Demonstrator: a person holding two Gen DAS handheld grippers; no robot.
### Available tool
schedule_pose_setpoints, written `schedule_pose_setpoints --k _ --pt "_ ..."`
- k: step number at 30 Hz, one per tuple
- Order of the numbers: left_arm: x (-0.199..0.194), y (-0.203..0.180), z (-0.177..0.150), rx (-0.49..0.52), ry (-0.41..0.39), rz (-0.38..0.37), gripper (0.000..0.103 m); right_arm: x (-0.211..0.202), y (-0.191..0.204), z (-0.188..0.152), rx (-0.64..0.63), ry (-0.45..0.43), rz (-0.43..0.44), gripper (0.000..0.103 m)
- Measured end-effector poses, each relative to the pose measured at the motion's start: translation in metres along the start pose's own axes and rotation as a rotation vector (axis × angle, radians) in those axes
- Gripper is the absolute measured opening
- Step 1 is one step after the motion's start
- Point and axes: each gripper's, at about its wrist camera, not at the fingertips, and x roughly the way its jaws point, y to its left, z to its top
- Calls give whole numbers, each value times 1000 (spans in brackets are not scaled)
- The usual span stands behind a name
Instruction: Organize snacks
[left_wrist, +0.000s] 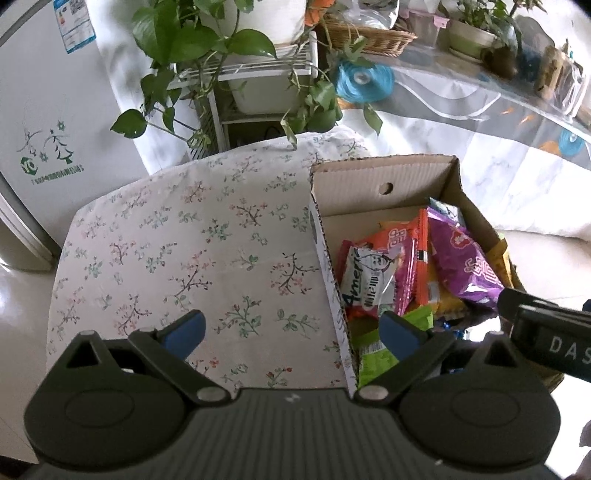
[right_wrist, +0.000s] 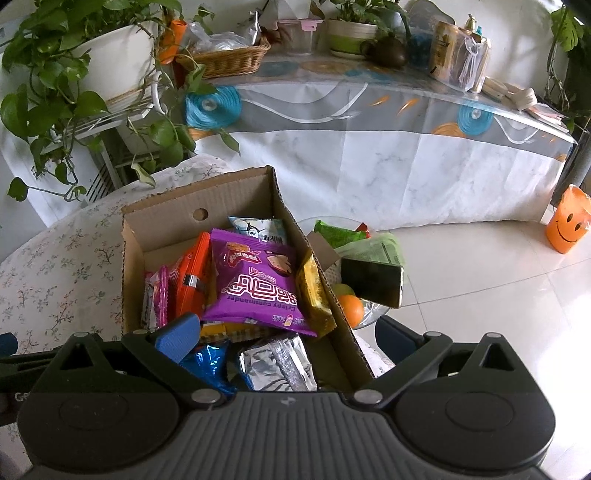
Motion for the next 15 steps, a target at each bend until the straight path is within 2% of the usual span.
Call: schedule_pose_setpoints --k 15 --pt "8 -3 8 52 16 37 99 9 1 5 13 39 26 103"
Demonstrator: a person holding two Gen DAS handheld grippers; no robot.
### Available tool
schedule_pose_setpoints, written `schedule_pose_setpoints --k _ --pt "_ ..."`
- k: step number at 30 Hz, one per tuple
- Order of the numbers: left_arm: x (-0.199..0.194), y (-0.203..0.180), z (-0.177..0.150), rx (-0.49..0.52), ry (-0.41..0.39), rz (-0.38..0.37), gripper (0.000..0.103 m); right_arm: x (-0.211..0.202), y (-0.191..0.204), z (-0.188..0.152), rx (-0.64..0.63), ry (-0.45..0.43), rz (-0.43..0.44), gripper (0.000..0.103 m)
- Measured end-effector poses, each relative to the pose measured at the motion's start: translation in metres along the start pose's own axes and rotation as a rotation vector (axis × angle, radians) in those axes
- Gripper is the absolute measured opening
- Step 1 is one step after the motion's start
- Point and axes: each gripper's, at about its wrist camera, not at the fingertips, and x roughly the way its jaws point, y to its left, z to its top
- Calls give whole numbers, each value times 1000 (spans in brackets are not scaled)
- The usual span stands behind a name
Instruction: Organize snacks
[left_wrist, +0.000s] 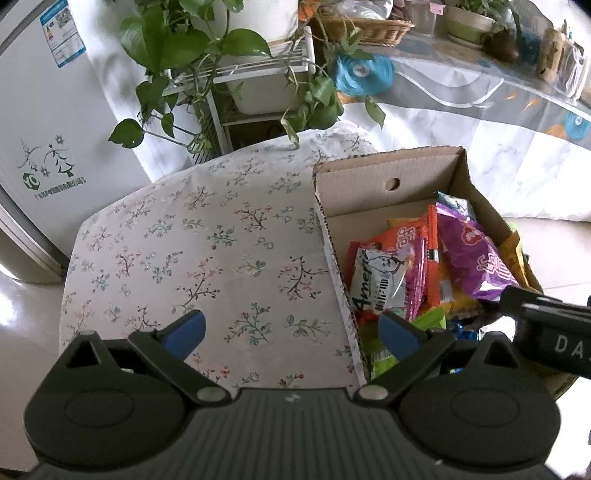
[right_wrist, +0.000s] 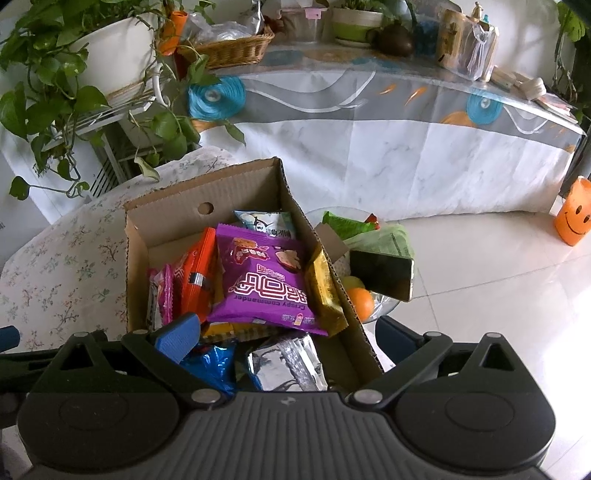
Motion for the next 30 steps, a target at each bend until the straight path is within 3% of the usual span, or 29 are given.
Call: schedule_pose_setpoints --k 25,30 --pt "10 5 5 59 22 -30 99 8 5 5 -16 28 12 103" --pt "10 2 5 80 29 -64 99 9 8 6 -25 29 20 103"
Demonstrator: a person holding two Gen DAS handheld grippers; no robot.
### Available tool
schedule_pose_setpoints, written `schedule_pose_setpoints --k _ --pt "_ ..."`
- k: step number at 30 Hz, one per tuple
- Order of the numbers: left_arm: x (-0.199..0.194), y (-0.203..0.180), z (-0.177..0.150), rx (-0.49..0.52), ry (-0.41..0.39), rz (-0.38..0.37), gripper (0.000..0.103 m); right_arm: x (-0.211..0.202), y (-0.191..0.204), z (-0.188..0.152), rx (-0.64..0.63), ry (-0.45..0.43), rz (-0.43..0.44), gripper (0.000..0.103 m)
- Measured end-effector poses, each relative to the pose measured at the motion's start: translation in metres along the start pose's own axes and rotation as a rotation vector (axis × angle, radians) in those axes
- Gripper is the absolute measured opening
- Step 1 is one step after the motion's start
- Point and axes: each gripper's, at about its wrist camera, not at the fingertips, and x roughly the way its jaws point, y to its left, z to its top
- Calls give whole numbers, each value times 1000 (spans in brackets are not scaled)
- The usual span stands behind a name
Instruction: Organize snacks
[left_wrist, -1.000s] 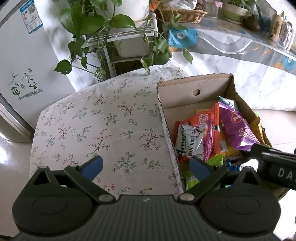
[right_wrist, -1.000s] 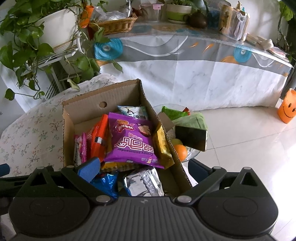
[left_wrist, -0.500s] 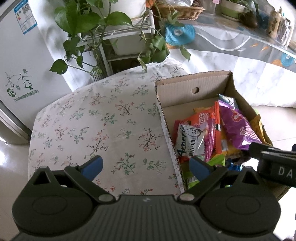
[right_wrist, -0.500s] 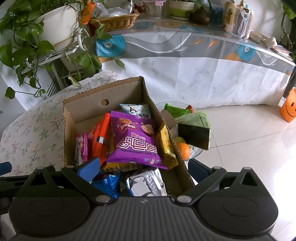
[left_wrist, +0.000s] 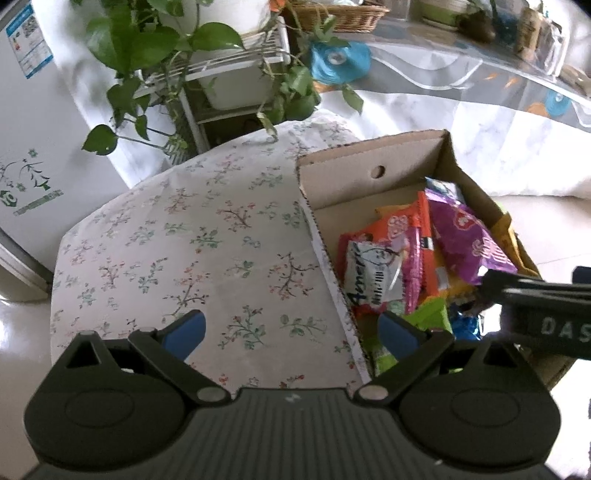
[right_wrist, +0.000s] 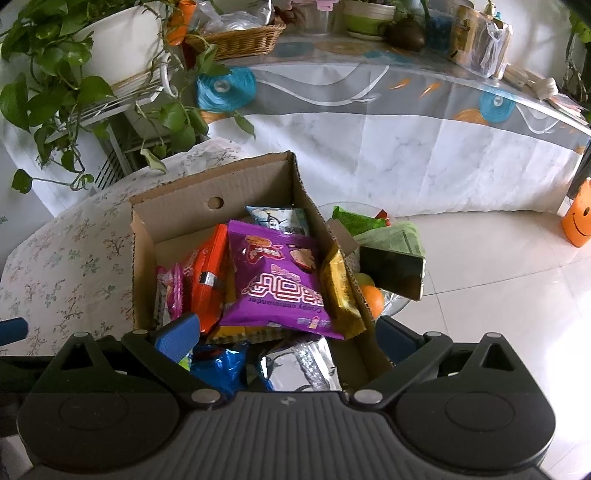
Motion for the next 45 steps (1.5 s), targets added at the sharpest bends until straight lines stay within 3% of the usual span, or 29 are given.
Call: schedule_pose_setpoints --k 20,45 --pt "0 27 -4 30 -20 12 99 2 25 4 -58 -2 -4 103" --pt "-2 141 -46 -60 -5 42 99 10 124 -7 -273 26 151 103"
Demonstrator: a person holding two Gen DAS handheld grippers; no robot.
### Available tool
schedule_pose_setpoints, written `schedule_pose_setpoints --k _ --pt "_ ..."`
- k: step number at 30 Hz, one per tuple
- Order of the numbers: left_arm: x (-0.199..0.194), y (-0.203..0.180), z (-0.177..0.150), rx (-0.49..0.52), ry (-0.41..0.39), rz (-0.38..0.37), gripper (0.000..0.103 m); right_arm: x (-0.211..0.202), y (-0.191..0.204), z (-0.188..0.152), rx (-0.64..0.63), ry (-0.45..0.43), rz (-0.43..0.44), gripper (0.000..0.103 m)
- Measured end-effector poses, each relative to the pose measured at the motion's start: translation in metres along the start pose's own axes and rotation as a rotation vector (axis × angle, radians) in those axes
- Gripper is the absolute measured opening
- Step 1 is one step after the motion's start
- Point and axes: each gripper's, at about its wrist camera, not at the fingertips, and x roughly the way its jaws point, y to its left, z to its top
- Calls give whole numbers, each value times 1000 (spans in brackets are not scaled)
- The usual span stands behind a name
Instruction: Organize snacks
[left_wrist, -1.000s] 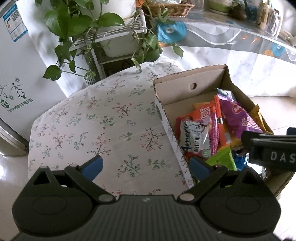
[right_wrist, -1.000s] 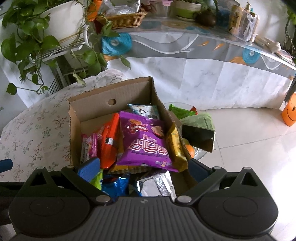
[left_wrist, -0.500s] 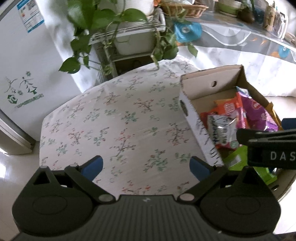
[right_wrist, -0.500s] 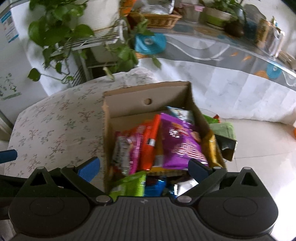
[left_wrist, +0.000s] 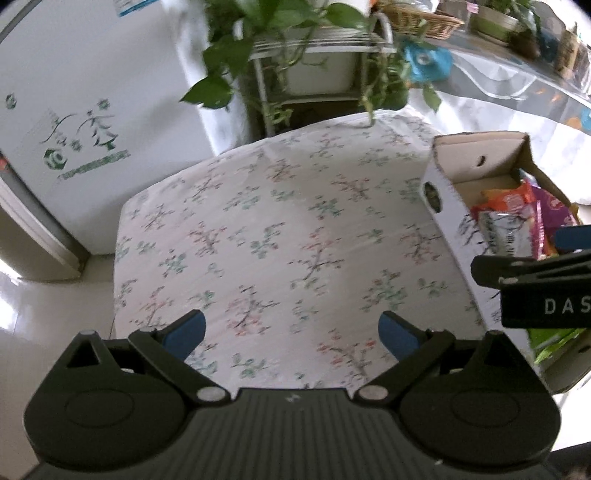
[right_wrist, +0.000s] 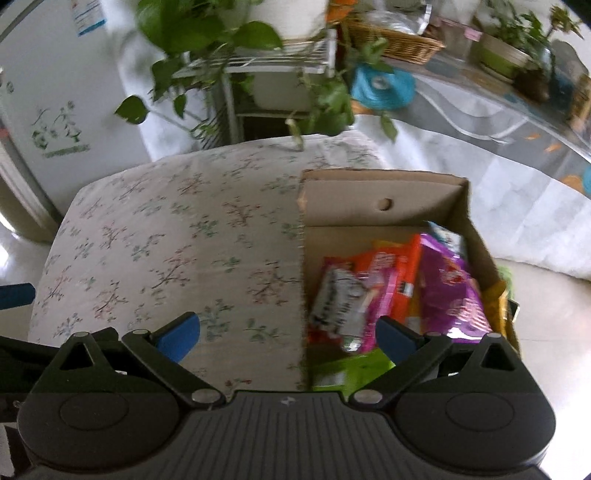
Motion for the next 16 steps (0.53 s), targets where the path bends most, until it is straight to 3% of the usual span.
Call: schedule_pose_setpoints --k 9,16 --pt "11 49 -20 -86 24 2 99 15 37 1 -66 33 33 103" --pt "10 81 -30 -143 -5 22 99 35 68 -5 -111 87 40 103"
